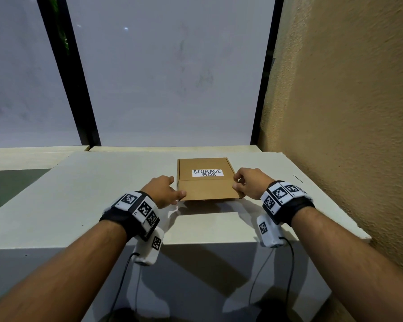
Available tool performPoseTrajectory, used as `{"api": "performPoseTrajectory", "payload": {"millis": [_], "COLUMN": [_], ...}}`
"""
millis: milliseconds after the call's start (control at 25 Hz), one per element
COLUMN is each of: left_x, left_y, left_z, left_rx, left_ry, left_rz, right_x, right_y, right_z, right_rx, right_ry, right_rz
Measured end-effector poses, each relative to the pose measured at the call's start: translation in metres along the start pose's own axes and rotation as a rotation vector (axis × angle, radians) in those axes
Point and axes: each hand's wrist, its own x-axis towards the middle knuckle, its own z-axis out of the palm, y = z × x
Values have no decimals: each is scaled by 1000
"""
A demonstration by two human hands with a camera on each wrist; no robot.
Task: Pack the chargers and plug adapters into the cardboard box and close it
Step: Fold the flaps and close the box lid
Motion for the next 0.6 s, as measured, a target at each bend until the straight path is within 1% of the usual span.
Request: {"api": "performPoseTrajectory", "payload": {"millis": [240,320,440,600], "left_x": [-5,-4,-5,-6], "left_y": [3,0,-4,1], "left_z": [-4,-3,-1,-2], "left_rx": [82,72,20,71], "left_ry": [2,-12,-13,25], "left_rz": [71,84,79,65], "right_x": [5,5,4,5], "right_y": [8,9,8,10], "right_z": [4,4,-1,-4], "right_rx": [10,4,-53,-149], "right_ry": [-22,-36,-85,-77], "right_rz": [-16,-29,-35,-57]}}
